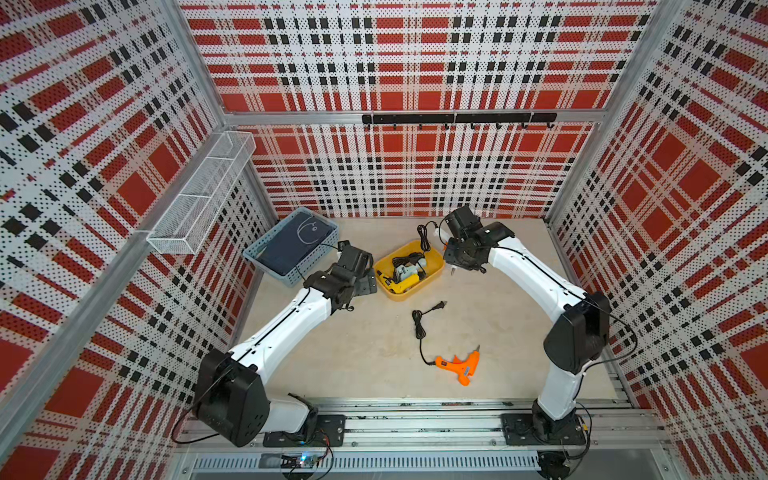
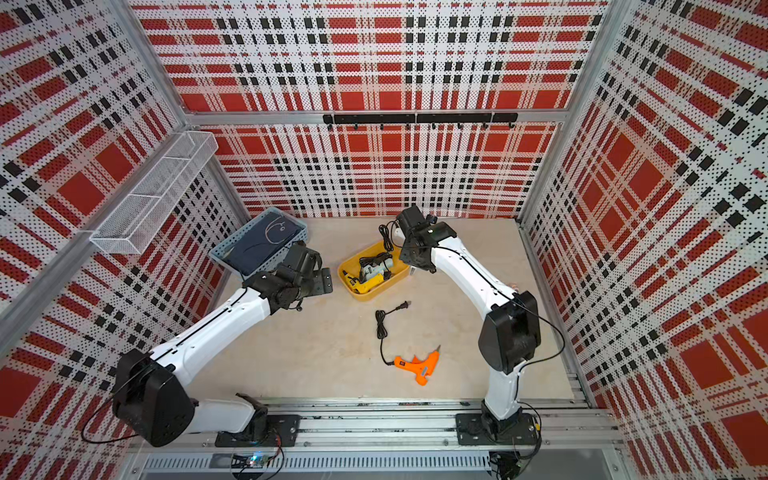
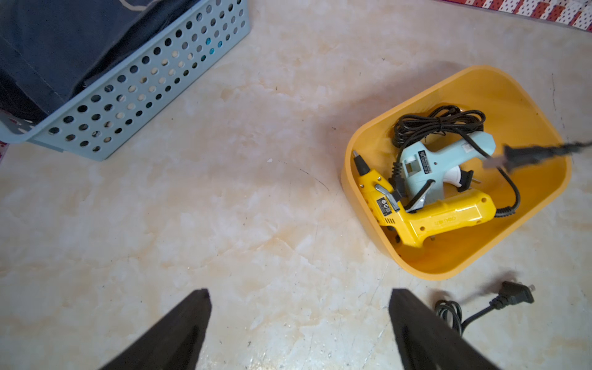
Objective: Put the hot melt glue gun into the storage box
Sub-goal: Place the hot melt adhesive gun in the storage box.
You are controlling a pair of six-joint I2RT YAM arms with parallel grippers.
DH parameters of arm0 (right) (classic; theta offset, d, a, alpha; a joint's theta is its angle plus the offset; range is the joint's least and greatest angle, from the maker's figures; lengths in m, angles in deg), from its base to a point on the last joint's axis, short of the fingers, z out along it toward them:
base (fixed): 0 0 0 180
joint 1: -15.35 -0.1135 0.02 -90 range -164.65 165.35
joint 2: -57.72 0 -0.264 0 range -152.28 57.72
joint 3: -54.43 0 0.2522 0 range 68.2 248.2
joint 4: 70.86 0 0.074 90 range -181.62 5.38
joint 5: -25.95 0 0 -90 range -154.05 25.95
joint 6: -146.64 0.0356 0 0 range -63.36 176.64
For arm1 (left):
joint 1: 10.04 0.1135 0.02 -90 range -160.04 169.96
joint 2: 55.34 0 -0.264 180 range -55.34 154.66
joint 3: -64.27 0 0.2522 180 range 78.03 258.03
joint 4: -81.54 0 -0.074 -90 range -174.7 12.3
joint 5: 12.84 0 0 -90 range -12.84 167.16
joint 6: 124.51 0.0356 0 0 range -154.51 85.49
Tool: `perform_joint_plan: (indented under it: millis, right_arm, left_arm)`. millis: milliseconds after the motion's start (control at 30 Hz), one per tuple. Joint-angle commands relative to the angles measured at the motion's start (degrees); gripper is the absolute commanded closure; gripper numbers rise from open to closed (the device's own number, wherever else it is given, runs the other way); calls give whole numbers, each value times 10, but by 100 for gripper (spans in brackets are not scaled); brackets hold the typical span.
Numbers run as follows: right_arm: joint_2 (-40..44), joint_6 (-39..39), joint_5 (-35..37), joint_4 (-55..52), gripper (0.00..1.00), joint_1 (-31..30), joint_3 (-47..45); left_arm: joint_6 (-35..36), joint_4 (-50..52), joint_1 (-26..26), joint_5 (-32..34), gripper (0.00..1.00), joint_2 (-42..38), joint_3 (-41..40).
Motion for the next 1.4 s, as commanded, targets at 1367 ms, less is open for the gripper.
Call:
perform_joint_plan:
  millis: [1367]
  right_arm:
    - [-200,359,-215,32,76,-42,126]
  left_arm:
    - [-26,26,35,19,6,-136,-85]
